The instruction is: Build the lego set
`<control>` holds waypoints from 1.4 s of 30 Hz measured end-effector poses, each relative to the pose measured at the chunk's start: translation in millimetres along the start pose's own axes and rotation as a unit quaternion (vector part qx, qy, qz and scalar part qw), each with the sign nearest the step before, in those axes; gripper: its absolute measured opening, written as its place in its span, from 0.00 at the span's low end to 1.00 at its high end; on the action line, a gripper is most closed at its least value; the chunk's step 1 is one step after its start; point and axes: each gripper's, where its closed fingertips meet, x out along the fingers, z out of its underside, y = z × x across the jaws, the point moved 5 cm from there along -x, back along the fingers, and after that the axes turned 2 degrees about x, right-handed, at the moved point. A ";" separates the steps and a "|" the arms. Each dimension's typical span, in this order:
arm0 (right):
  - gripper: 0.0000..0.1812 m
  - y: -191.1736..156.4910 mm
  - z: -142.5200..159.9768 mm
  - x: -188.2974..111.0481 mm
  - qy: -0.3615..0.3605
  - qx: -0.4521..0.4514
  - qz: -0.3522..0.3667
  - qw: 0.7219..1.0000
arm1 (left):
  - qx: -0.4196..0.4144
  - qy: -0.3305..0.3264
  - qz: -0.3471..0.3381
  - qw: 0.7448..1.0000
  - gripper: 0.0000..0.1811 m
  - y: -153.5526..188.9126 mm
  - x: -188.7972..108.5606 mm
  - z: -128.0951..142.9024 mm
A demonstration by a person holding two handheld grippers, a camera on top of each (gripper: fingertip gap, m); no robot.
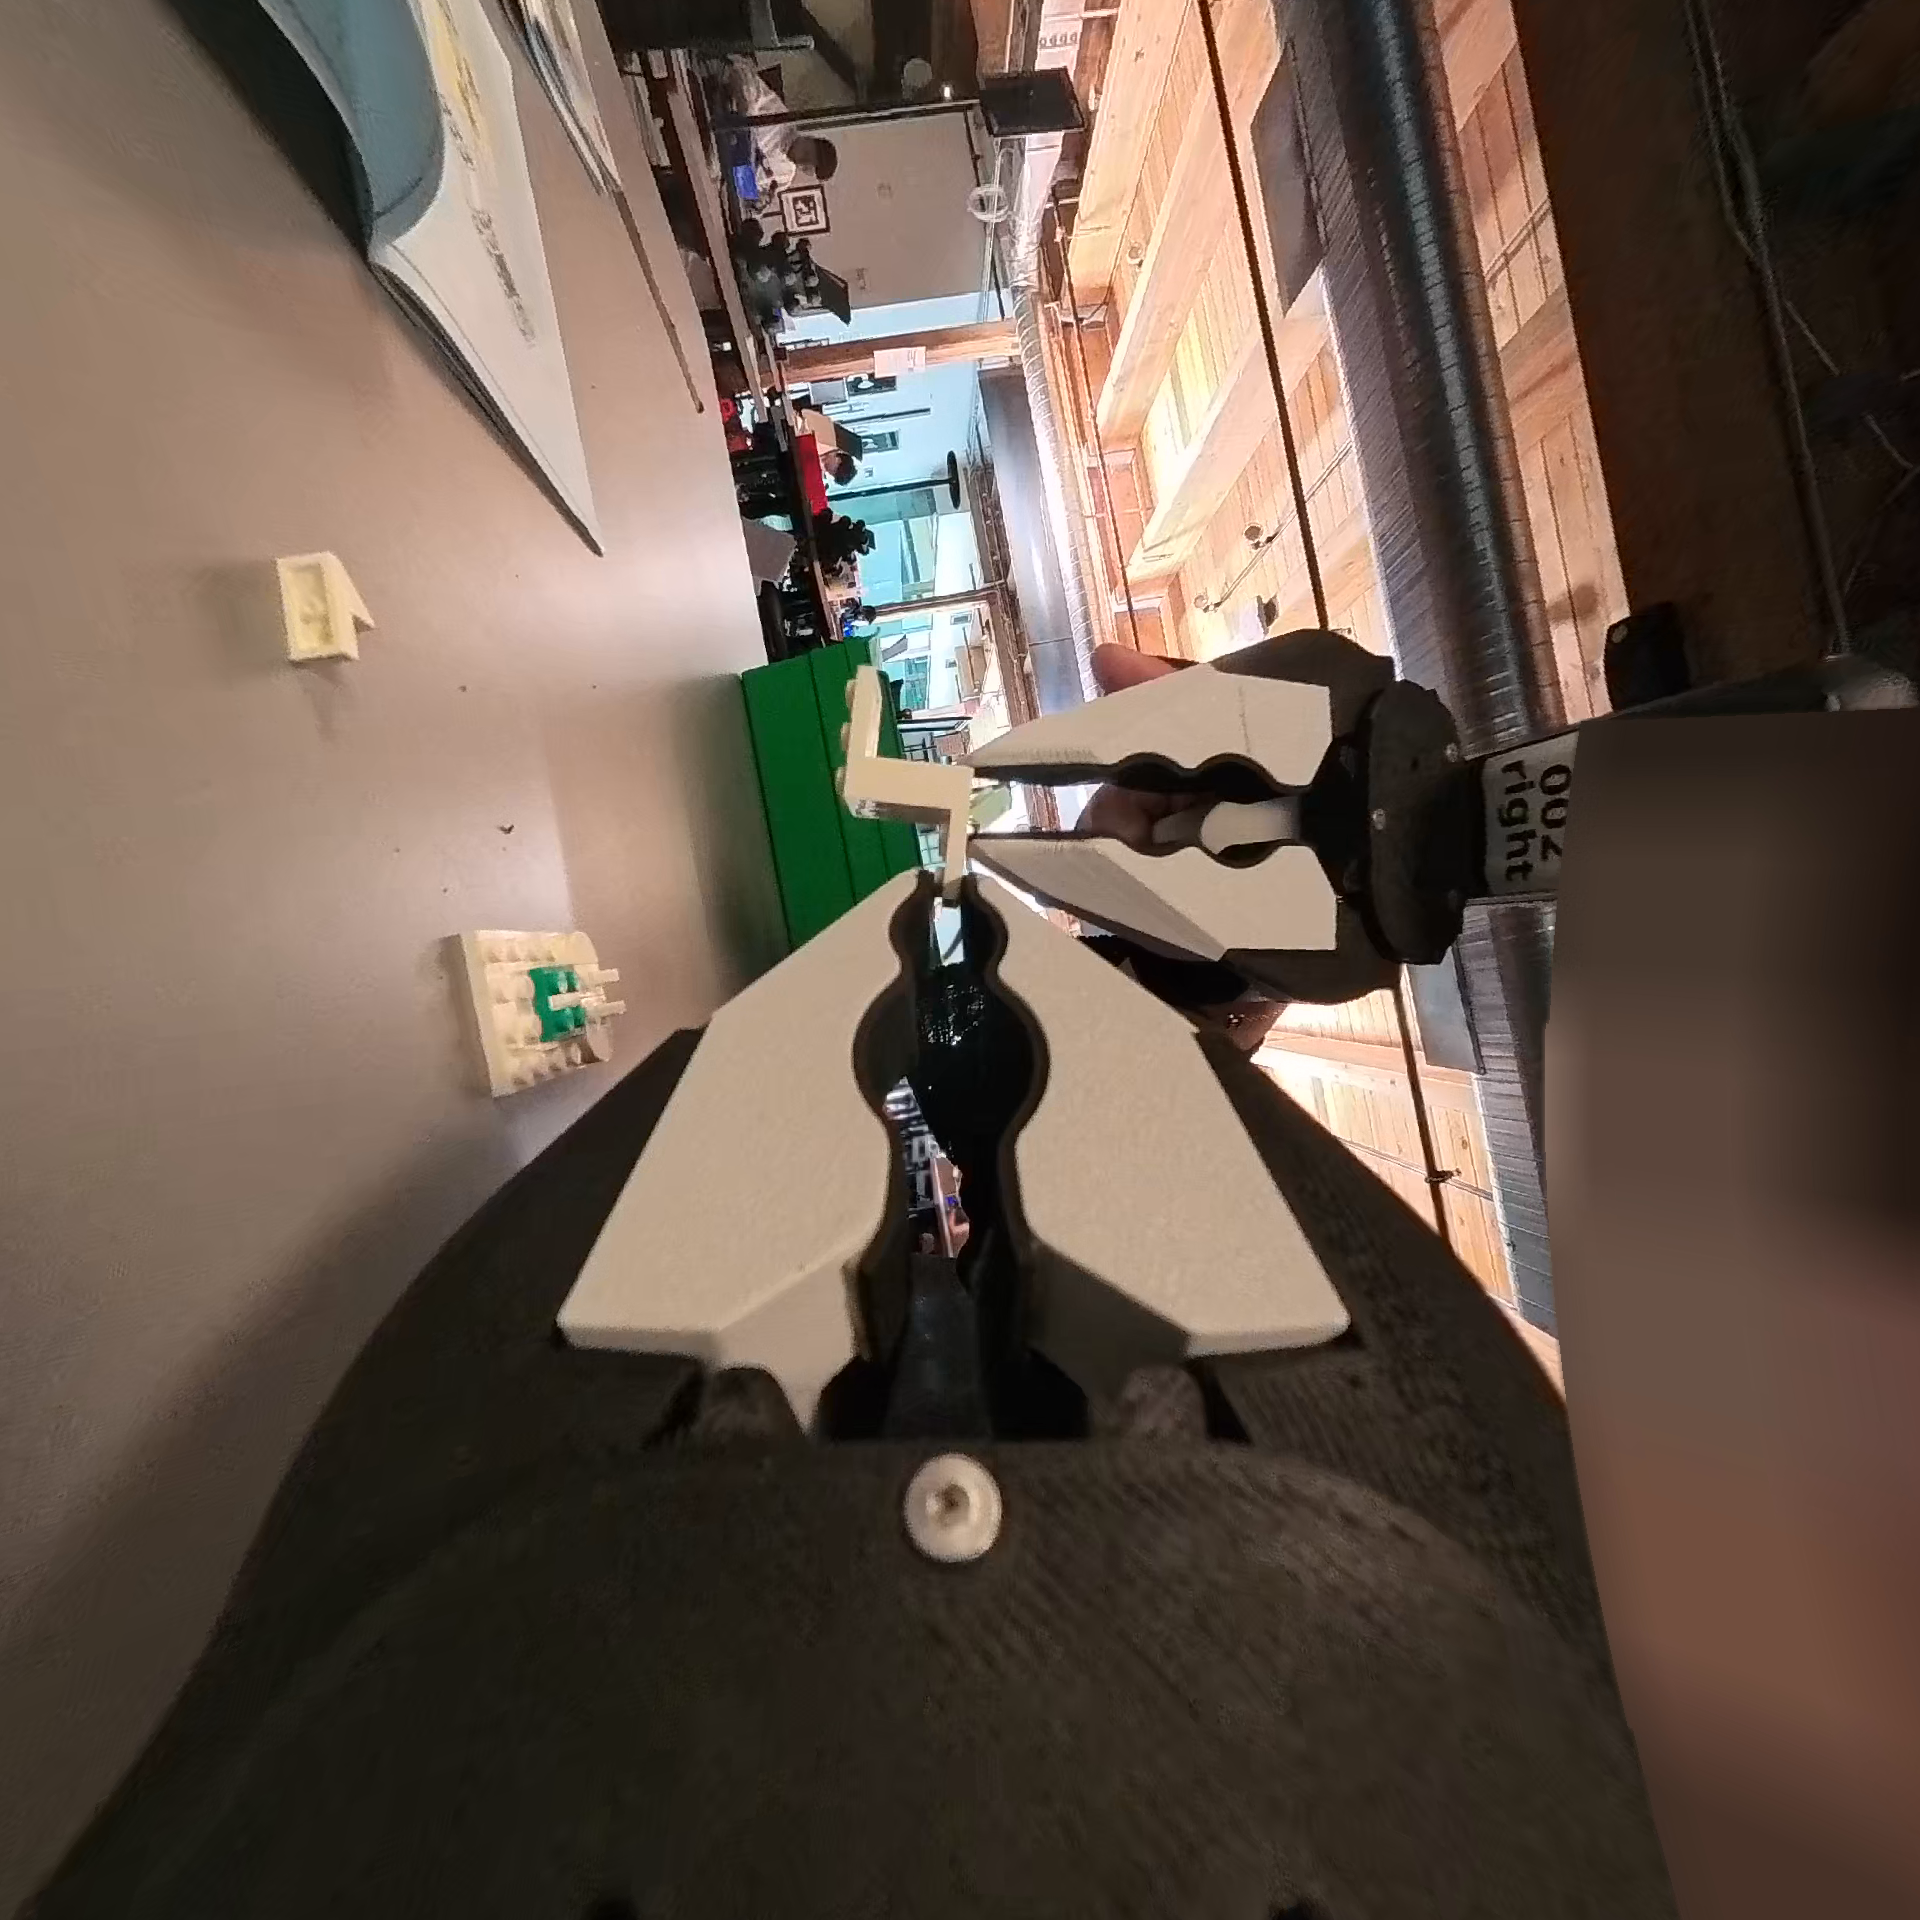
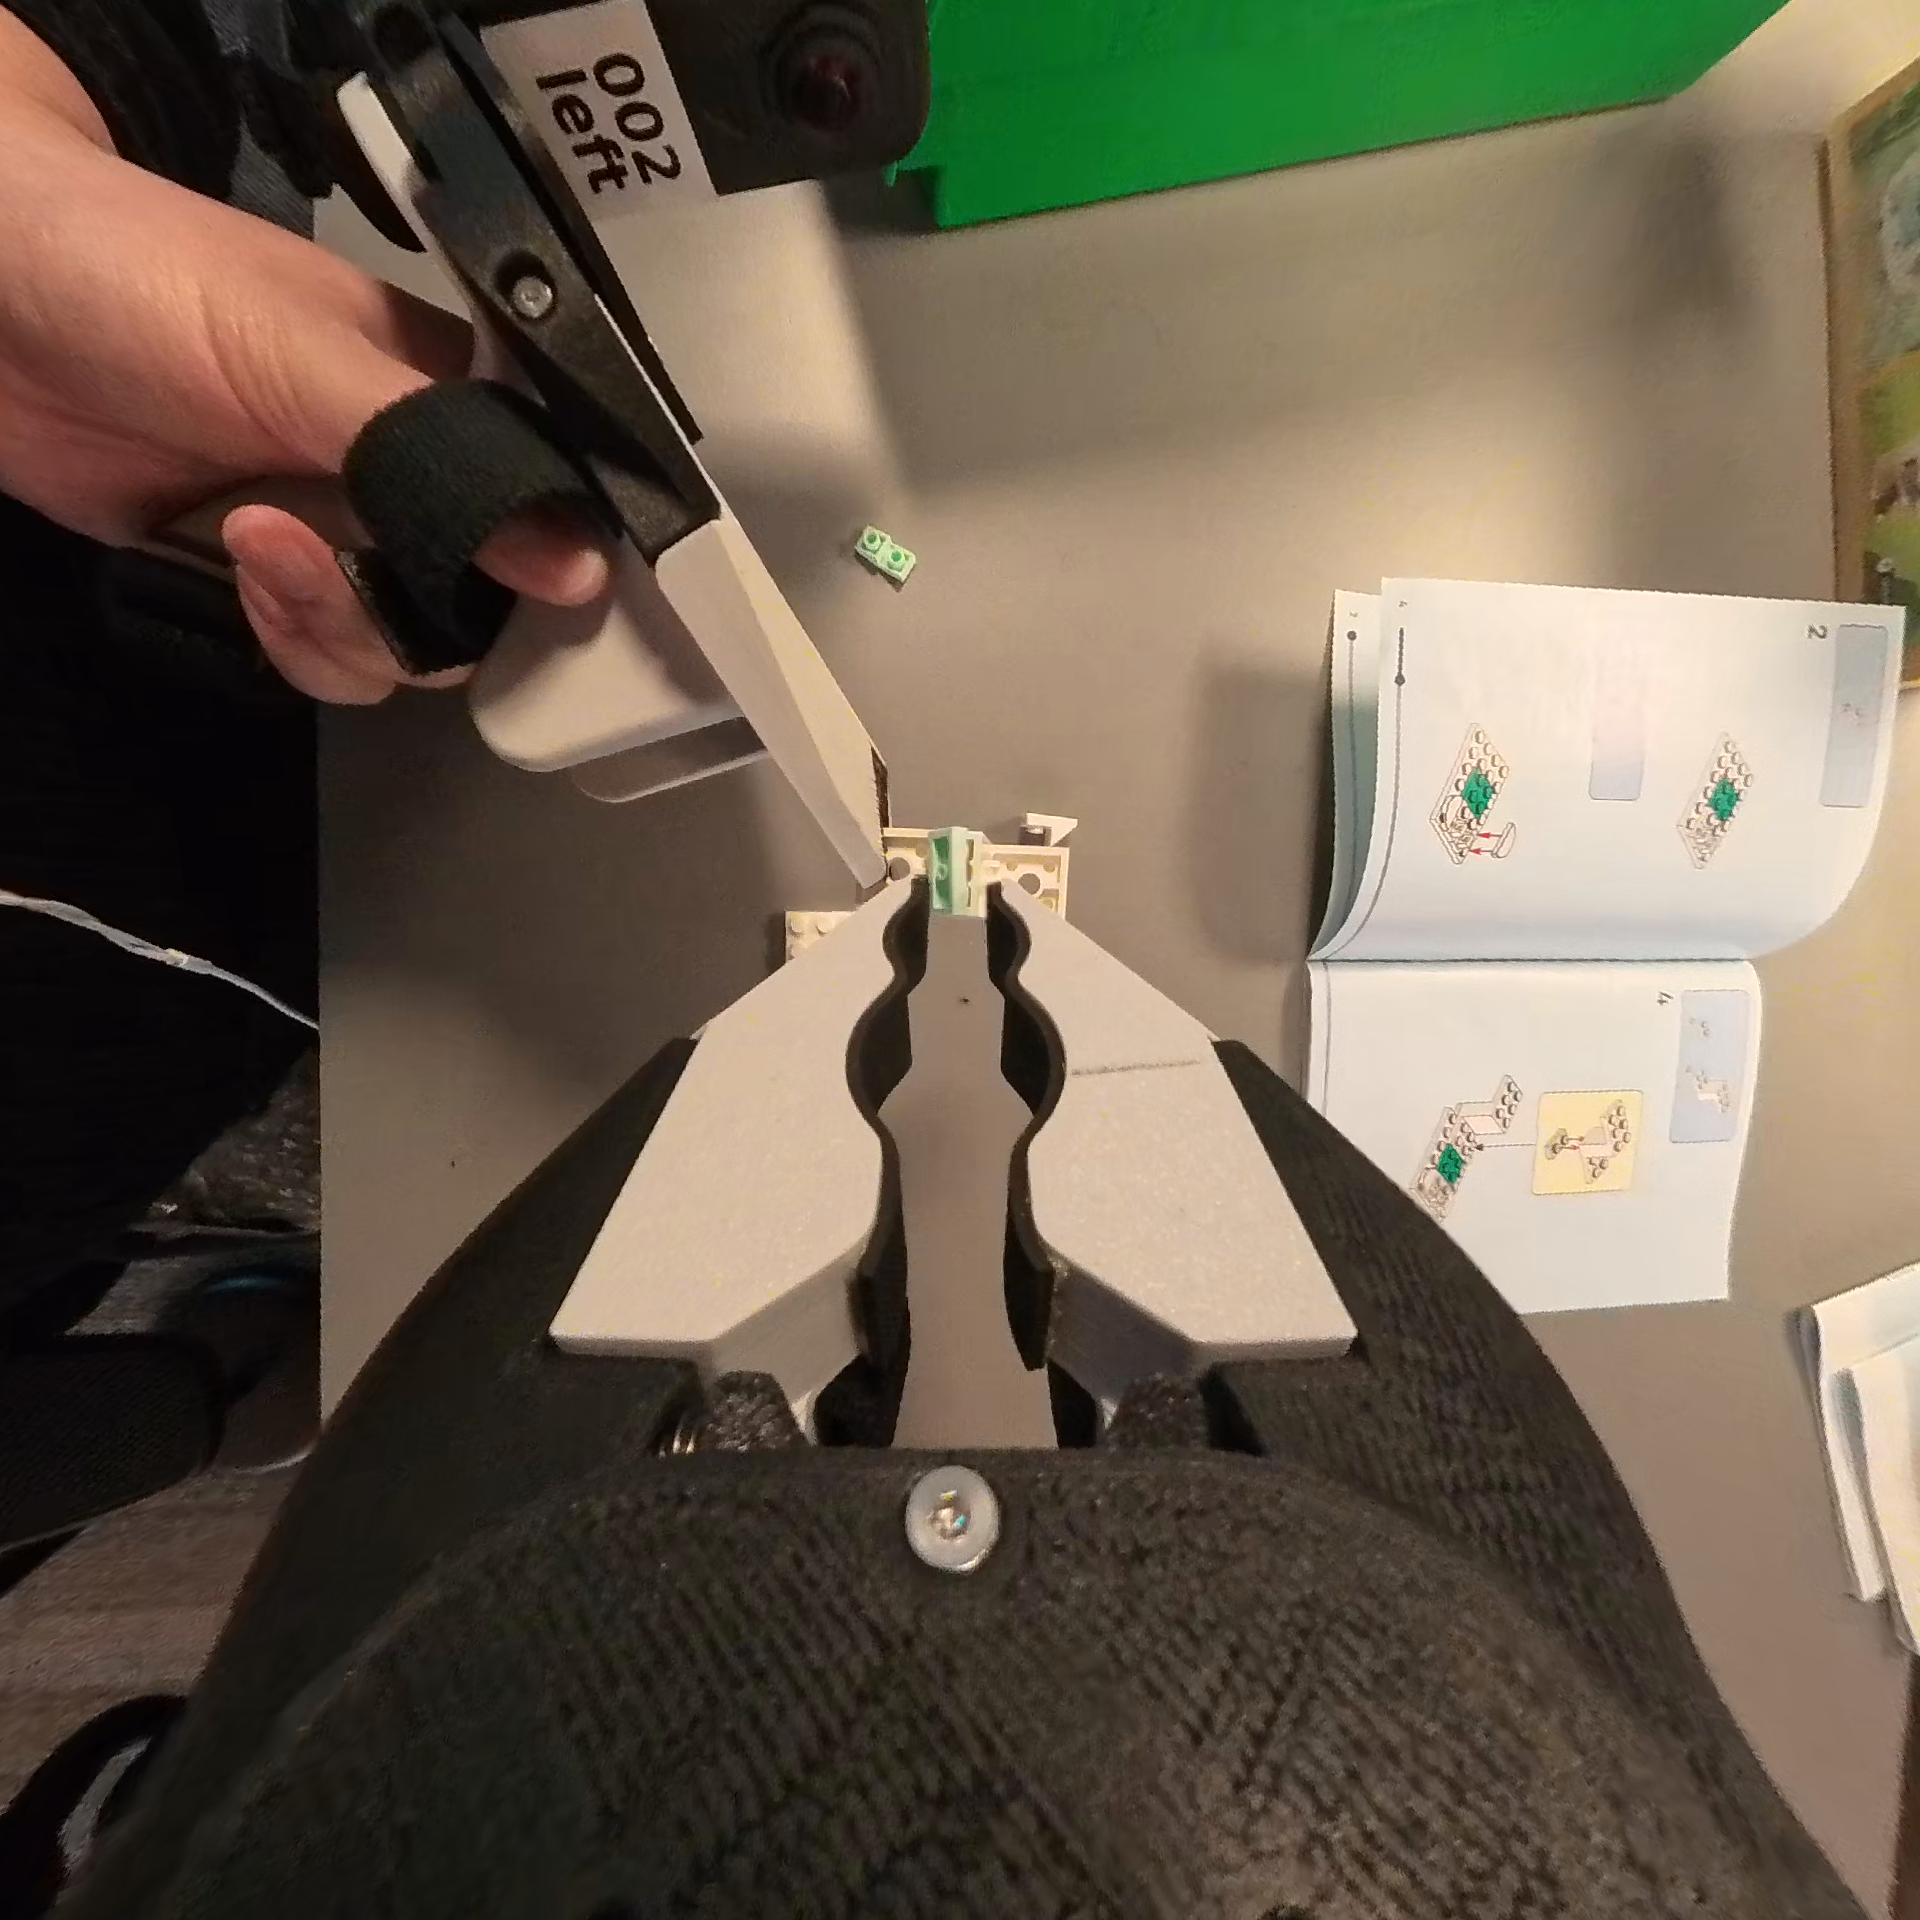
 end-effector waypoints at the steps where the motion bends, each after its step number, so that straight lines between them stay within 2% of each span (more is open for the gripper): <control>1: 0.05 0.3 0.2 0.5 0.000 0.002 -0.001 1.000 | -0.002 -0.001 0.001 1.000 0.01 -0.4 0.0 0.0; 19: 0.07 2.8 2.6 -2.1 0.010 0.032 -0.009 0.999 | -0.007 -0.006 0.004 1.000 0.01 -3.0 -0.4 0.7; 23: 0.12 4.2 7.6 -7.6 0.033 0.011 0.010 0.999 | -0.013 -0.007 0.004 1.000 0.01 -3.6 -0.9 1.2; 26: 0.27 -3.9 18.4 -7.1 0.069 -0.115 0.047 0.990 | -0.020 -0.009 0.004 1.000 0.01 -3.7 -2.0 1.7; 27: 0.33 -7.3 23.8 -4.2 0.079 -0.174 0.074 0.979 | -0.022 -0.010 0.004 1.000 0.02 -3.5 -2.3 1.9; 28: 0.34 -9.4 28.4 -1.0 0.090 -0.234 0.115 0.961 | -0.025 -0.012 0.003 1.000 0.02 -3.1 -2.7 2.2; 29: 0.35 -10.3 31.8 1.4 0.102 -0.299 0.169 0.934 | -0.027 -0.014 0.003 1.000 0.02 -2.9 -2.8 2.5; 31: 0.35 -13.1 36.0 2.6 0.116 -0.427 0.284 0.851 | -0.029 -0.017 0.000 0.999 0.02 -3.3 -3.0 3.6; 32: 0.34 -16.1 39.0 5.2 0.109 -0.476 0.320 0.812 | -0.033 -0.019 -0.001 0.999 0.01 -3.5 -2.8 4.5; 33: 0.33 -18.4 41.7 9.3 0.098 -0.507 0.341 0.786 | -0.036 -0.021 -0.001 0.999 0.02 -3.8 -2.3 5.5; 38: 0.25 -29.3 40.8 19.5 0.122 -0.559 0.382 0.726 | -0.046 -0.030 -0.002 0.998 0.01 -5.7 0.9 10.9; 42: 0.22 -30.7 40.4 21.5 0.124 -0.573 0.396 0.706 | -0.045 -0.030 -0.001 0.999 0.01 -5.2 1.4 10.4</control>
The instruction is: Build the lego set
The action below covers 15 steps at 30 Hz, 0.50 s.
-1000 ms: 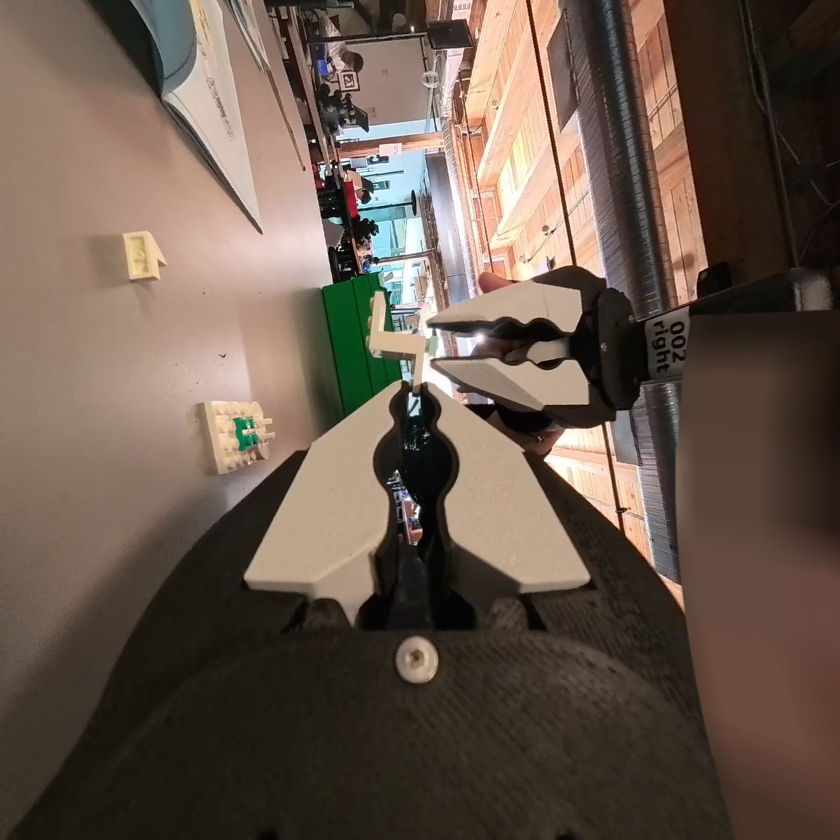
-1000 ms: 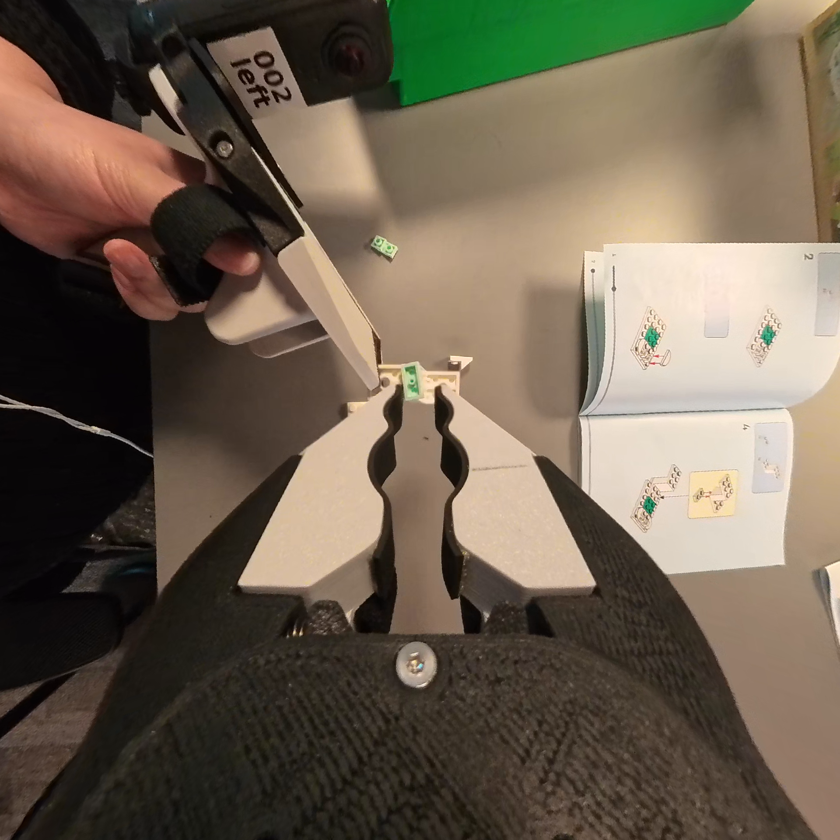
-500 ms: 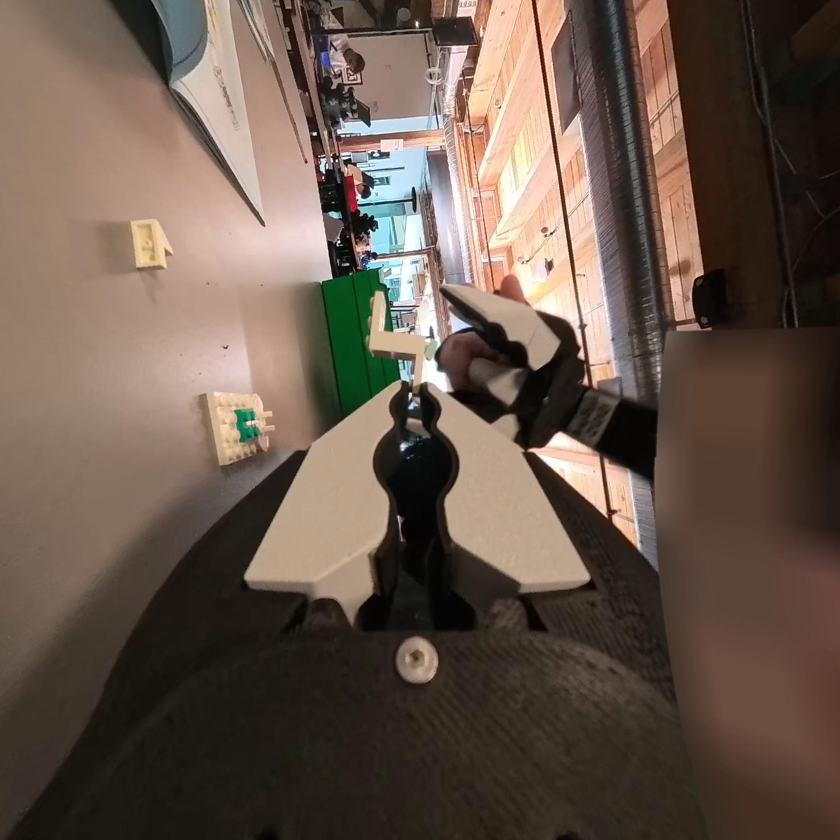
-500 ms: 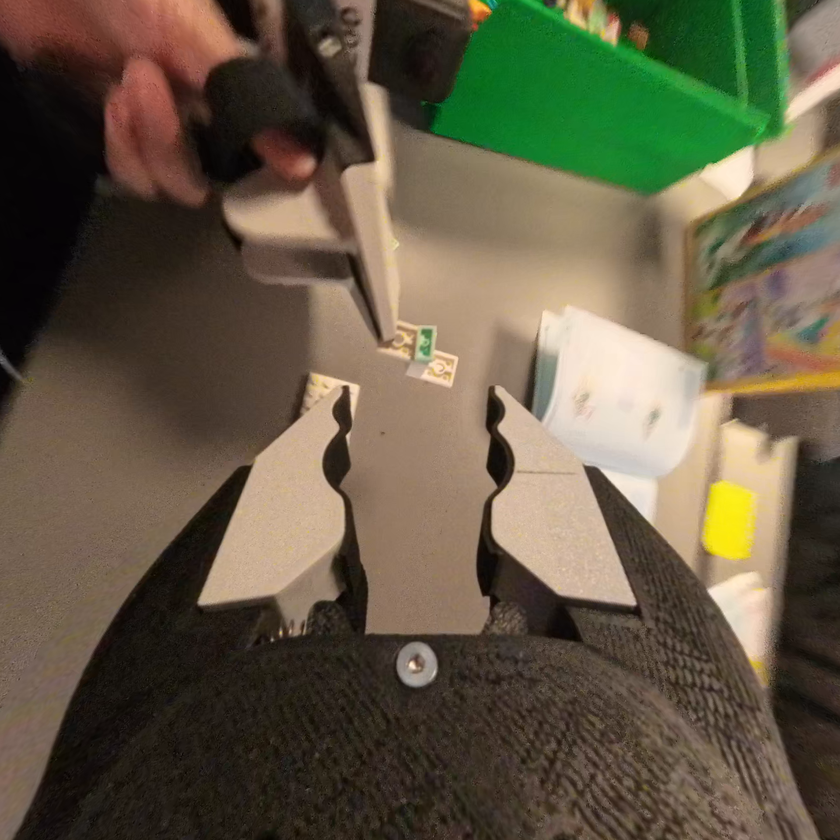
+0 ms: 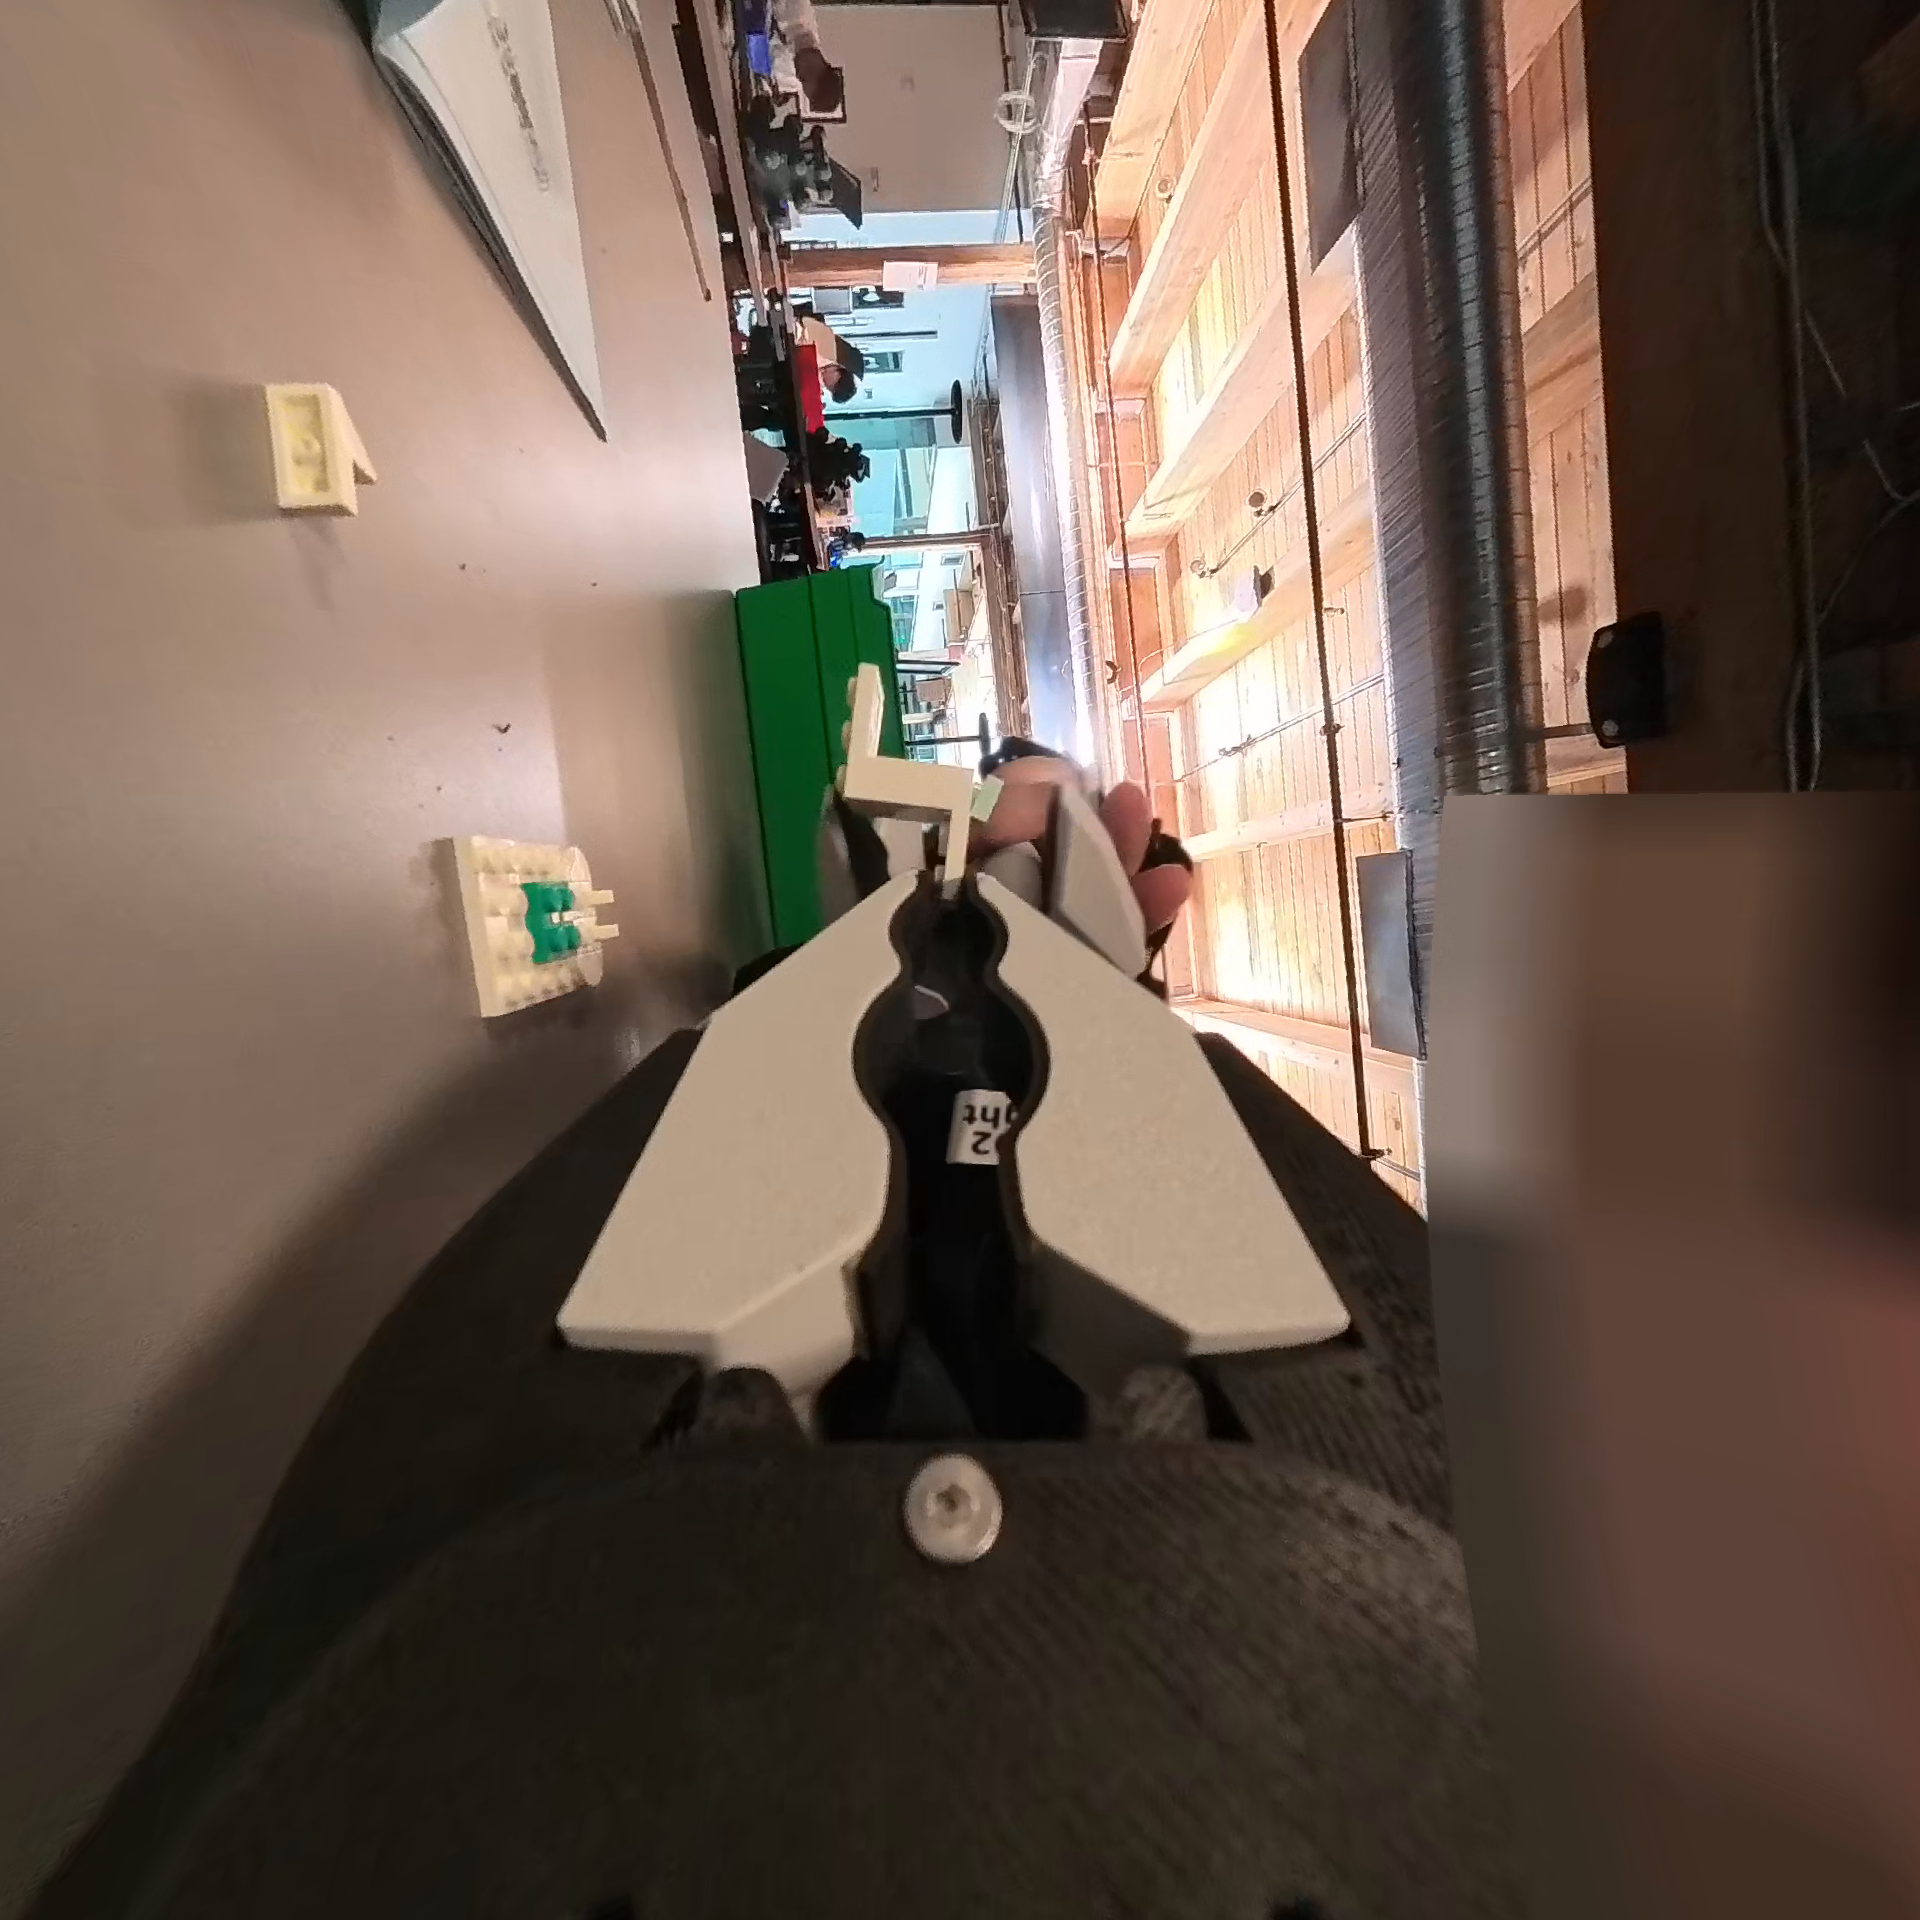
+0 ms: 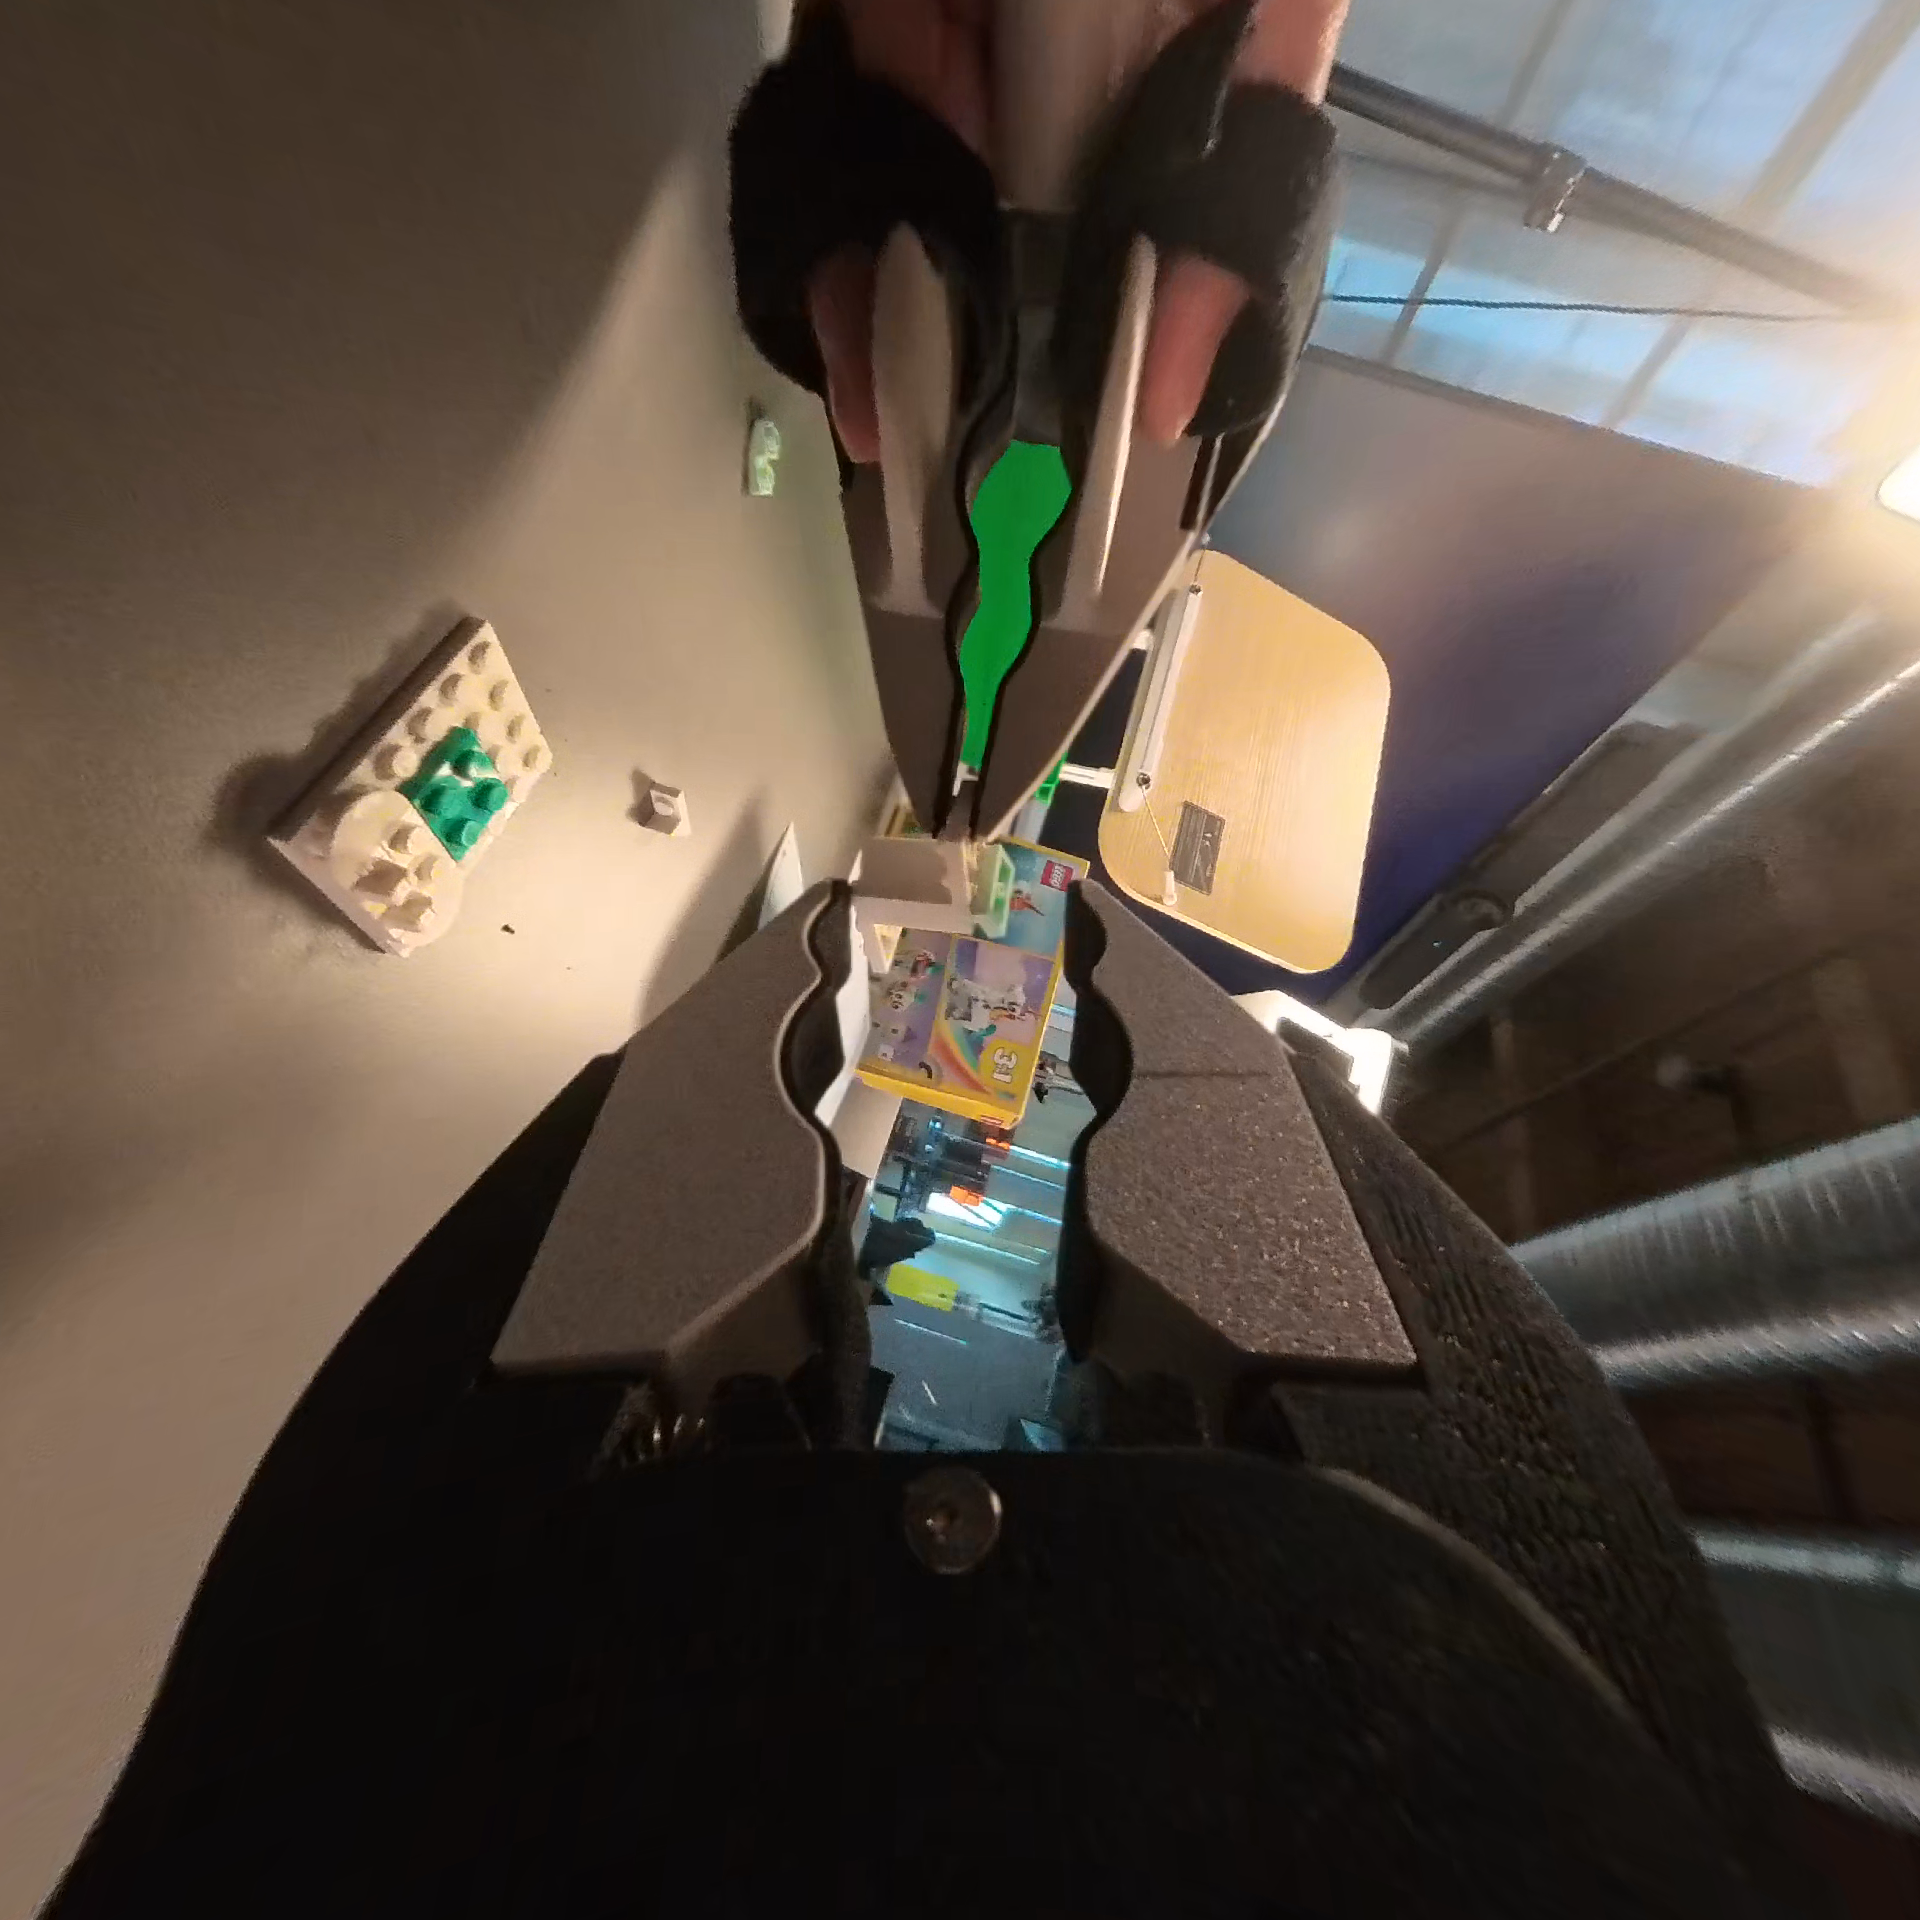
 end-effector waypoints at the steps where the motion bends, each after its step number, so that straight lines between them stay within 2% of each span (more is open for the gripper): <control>1: 0.21 -1.2 -0.2 0.0 0.000 -0.001 0.001 1.000 | 0.000 -0.001 0.000 1.000 0.01 0.2 0.0 0.1; 5: 0.17 -5.8 0.3 0.6 -0.005 -0.002 -0.005 1.000 | -0.004 -0.007 0.001 1.000 0.01 -0.9 1.0 1.5; 15: 0.16 -8.2 -4.6 0.3 -0.020 0.007 -0.013 1.000 | 0.031 -0.016 -0.005 0.999 0.01 -0.8 0.8 4.0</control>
